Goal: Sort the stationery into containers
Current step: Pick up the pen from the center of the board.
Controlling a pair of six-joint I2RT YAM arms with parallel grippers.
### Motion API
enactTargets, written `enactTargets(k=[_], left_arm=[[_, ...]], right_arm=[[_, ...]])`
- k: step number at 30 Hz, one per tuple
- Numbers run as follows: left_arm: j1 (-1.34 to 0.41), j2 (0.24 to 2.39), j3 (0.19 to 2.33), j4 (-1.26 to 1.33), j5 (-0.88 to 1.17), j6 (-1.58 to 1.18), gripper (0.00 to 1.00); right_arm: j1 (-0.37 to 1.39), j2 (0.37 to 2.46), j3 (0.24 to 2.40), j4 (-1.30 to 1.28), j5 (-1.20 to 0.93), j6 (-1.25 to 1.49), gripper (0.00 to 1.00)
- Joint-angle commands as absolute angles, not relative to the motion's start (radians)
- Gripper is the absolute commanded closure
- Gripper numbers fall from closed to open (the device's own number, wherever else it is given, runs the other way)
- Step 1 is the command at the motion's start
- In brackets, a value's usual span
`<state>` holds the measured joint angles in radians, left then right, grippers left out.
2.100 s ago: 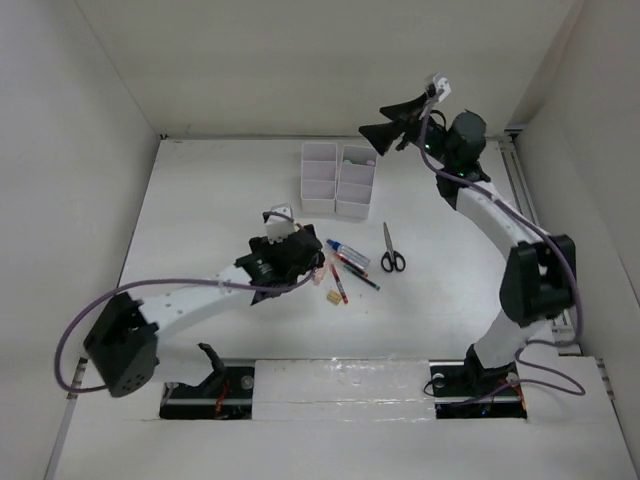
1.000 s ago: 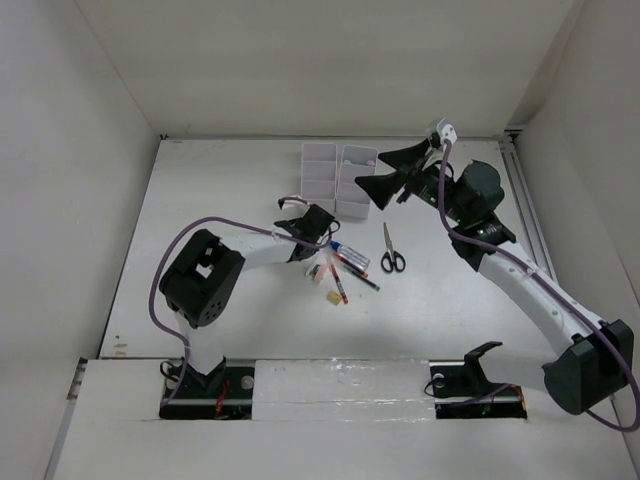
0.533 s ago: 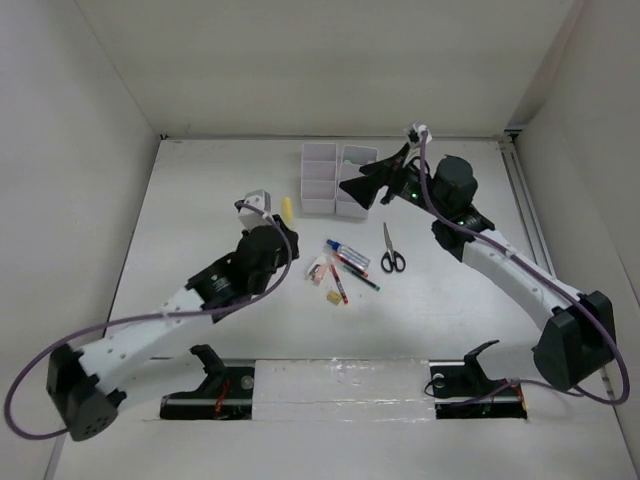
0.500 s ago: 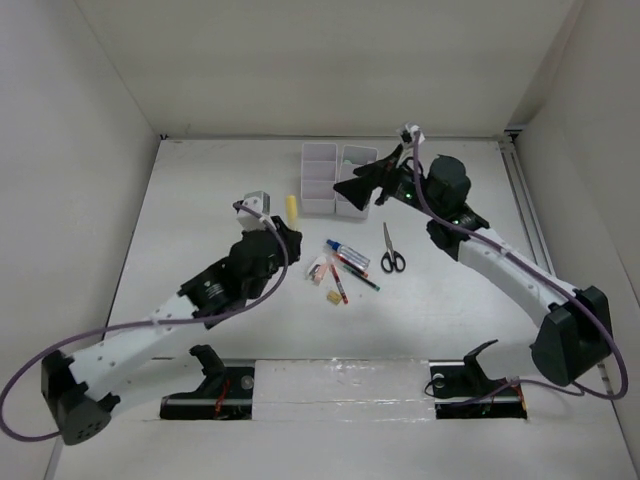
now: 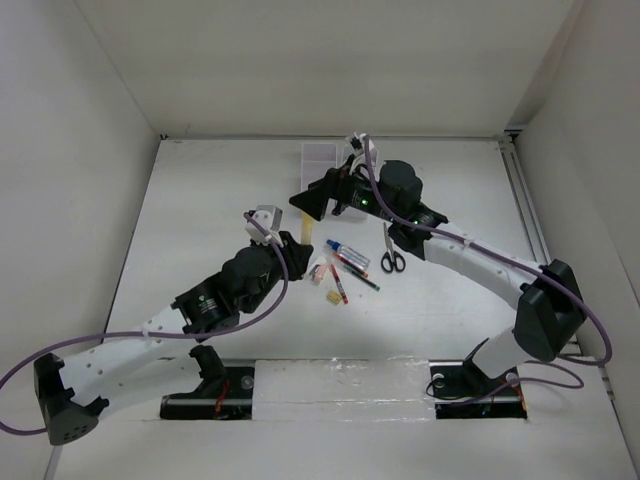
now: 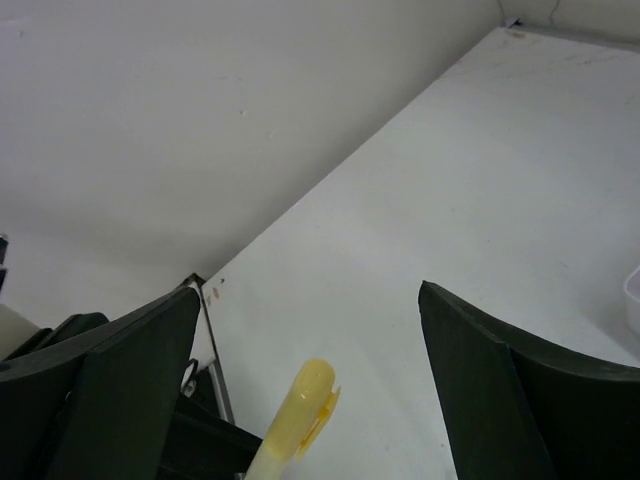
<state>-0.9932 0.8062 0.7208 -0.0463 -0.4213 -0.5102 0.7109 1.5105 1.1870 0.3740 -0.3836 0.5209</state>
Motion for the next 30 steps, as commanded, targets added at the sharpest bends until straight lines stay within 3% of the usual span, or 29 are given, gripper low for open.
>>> enactTargets(k=[1,6,9,10,12,15,18,20,21,23,26,28,30], left_arm=[[-0.997,0.781,0.726,0.005,-0.422,-0.483,1.00],[-0.997,0.802,0.726,0.023,-0.454,-0.471,1.00],[-0.997,0.822,0.726,0.023,-0.477,-0.471,1.00],[-0.997,0.822,0.735,0.023,-0.486,-0.471,1.00],[-0.997,0.831,0.735,0.023,-0.498,-0.471,1.00],[-0.997,0.841,0.735,0.023,-0.526,-0.462,1.00],[-0.997,0.850,0.744,0.023,-0.552,-0.462,1.00],[-0.997,0.850,0.744,0.023,-0.572,-0.462,1.00],[-0.997,0.850,0.744,0.014,-0.572,-0.462,1.00],[-0.997,0.850,0.744,0.014,-0.581,-0.462,1.00],[-0.997,0.850,0.755,-0.009,-0.600,-0.480,0.48],[-0.997,0.850,0.755,-0.029,-0.600,-0.489,0.00],[-0.997,0.841,0.755,-0.044,-0.577,-0.501,0.00]], right_arm=[[0.733,1.529,1.204,0.408,-0.347,0.554,0.04],[0.755,1.563,1.195,0.373,-0.299,0.589,0.10],[0.765,1.586,1.195,0.364,-0.308,0.589,0.25],[0.775,1.586,1.195,0.364,-0.308,0.589,0.40],[0.784,1.586,1.195,0.364,-0.298,0.589,0.52],[0.798,1.595,1.195,0.364,-0.288,0.589,0.59],[0.807,1.605,1.204,0.350,-0.288,0.589,0.73],[0.807,1.615,1.204,0.339,-0.299,0.589,0.86],[0.807,1.615,1.216,0.327,-0.299,0.589,0.99],[0.807,1.624,1.227,0.313,-0.310,0.578,1.00],[0.798,1.624,1.236,0.333,-0.321,0.569,1.00],[0.761,1.624,1.247,0.371,-0.351,0.545,1.00],[0.726,1.634,1.262,0.431,-0.377,0.494,1.00]])
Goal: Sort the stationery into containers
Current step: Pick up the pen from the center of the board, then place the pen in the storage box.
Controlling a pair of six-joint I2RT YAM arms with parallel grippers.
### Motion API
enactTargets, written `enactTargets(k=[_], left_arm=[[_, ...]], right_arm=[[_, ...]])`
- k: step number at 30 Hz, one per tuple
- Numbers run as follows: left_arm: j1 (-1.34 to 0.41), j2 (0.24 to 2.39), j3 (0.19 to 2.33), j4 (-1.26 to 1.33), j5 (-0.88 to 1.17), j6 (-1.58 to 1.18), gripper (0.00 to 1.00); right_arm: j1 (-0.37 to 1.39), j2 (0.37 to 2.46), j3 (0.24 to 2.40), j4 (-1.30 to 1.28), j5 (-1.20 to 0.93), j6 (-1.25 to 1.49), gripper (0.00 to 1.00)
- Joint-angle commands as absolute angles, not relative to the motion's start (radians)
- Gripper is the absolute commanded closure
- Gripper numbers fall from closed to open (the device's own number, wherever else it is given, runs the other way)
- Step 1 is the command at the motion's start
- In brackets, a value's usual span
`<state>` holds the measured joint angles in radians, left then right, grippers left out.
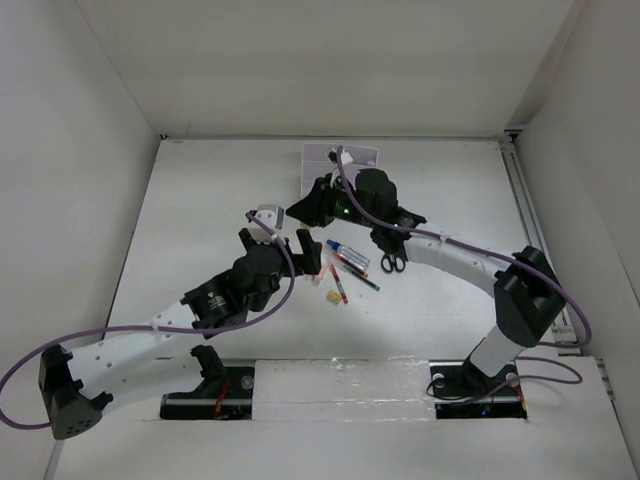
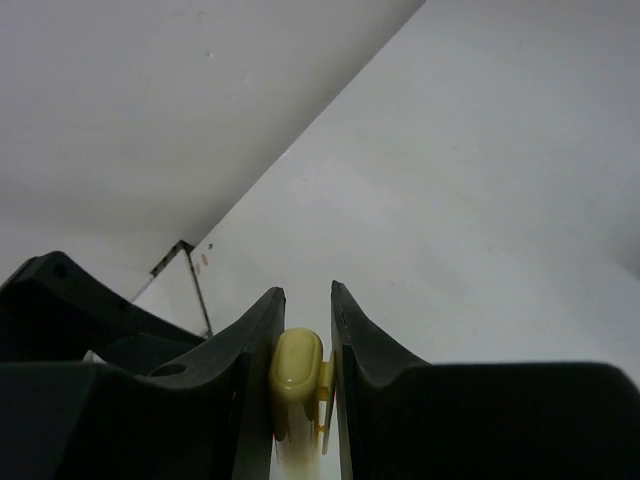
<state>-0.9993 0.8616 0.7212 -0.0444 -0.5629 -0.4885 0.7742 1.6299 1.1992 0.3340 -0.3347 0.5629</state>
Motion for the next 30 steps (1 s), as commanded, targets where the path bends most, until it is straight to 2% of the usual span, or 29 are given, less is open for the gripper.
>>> enactTargets(k=[1,6,10,14,22,30], left_arm=[[-0.997,0.828,0.755,-0.055,-0.566,-0.502,0.00],[-0.997,0.793,0.775,-0.167,-0.566,-0.589,0.00],[-1.015,0.782,0.784,-0.233,-0.552,-0.635,0.00],[-1.066,0.773,0.775,-0.233,-0.575,-0.626,0.00],[-1.108,0.859,0.755,-0.181,-0.617,-0.589,0.00],[-1.108,0.910,0.755,-0.181,-0.617,-0.589,0.00]], right_arm=[[0.682,1.643,1.288,0.452,-0.388,0.467,1.00],[0.511,1.764,1.414,0.592,-0.553,0.272,1.00],[0.362,1.948,1.580,0.702,-0.762,0.270,1.00],[0.247,2.149,1.814,0.703,-0.949,0.319,1.00],[0.187,2.333,2.063,0.703,-1.026,0.367,1.00],[0.187,2.427,2.144,0.693,-1.046,0.367,1.00]])
